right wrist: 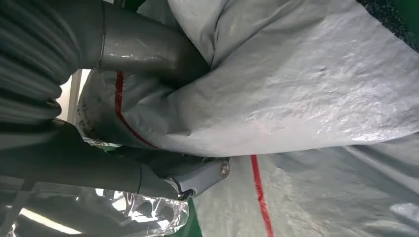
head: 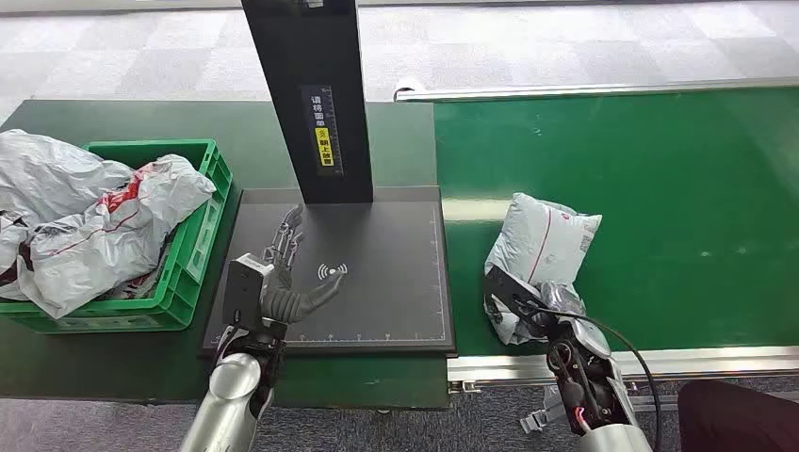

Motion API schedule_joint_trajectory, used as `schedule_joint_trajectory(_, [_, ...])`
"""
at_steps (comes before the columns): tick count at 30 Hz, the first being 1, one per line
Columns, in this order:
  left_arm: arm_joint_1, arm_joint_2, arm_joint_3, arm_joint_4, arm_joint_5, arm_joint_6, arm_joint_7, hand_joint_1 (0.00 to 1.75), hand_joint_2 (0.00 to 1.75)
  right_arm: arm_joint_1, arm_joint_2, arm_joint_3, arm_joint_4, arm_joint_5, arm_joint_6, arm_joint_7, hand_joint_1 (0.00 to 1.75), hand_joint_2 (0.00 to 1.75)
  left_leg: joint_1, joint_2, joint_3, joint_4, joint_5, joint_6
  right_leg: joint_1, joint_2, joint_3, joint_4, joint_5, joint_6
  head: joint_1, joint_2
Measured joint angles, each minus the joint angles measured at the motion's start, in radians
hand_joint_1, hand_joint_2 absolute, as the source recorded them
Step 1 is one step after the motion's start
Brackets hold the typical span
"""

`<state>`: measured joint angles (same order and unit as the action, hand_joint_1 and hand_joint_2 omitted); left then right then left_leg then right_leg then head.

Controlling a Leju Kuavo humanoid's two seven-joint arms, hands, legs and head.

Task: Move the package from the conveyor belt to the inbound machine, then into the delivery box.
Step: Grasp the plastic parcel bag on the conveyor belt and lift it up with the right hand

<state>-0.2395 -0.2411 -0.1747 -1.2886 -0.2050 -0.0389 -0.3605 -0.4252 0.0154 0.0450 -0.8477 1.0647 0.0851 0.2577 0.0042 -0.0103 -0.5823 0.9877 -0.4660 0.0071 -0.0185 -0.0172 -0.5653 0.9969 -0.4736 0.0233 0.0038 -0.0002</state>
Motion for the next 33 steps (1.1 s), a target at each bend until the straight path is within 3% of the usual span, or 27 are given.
schedule_joint_trajectory(6, [0.01,0.0,0.001,-0.001,-0.004,0.0,0.0,0.0,1.75,0.005,0.004,-0.002,-0.007,-0.04,-0.027,-0.043,1.75,1.75,0.0,0.0,0.0,0.0,0.0,0.0,0.0,0.0,0.0,0.0,0.0,0.0,0.0,0.0])
schedule_joint_trajectory(16, [0.037,0.001,0.006,-0.023,0.009,0.026,-0.013,0.0,1.75,0.033,0.028,-0.03,-0.128,-0.227,-0.18,-0.229,1.75,1.75,0.0,0.0,-0.001,0.0,0.0,0.0,0.0,0.0,0.0,0.0,0.0,0.0,0.0,0.0])
schedule_joint_trajectory(26, [0.04,0.001,0.016,-0.029,0.04,0.05,-0.054,0.0,1.75,0.082,0.054,-0.055,-0.324,-0.422,-0.415,-0.524,1.75,1.75,0.0,0.0,-0.001,0.0,0.0,0.0,0.0,0.0,-0.001,0.0,0.0,0.0,0.0,0.0])
schedule_joint_trajectory(33, [0.03,0.001,0.021,-0.027,0.057,0.071,-0.084,0.0,1.75,0.11,0.069,-0.046,-0.41,-0.45,-0.421,-0.611,1.75,1.75,0.0,0.0,-0.001,0.0,0.0,0.0,0.0,0.0,-0.001,0.0,0.0,0.0,0.0,0.0])
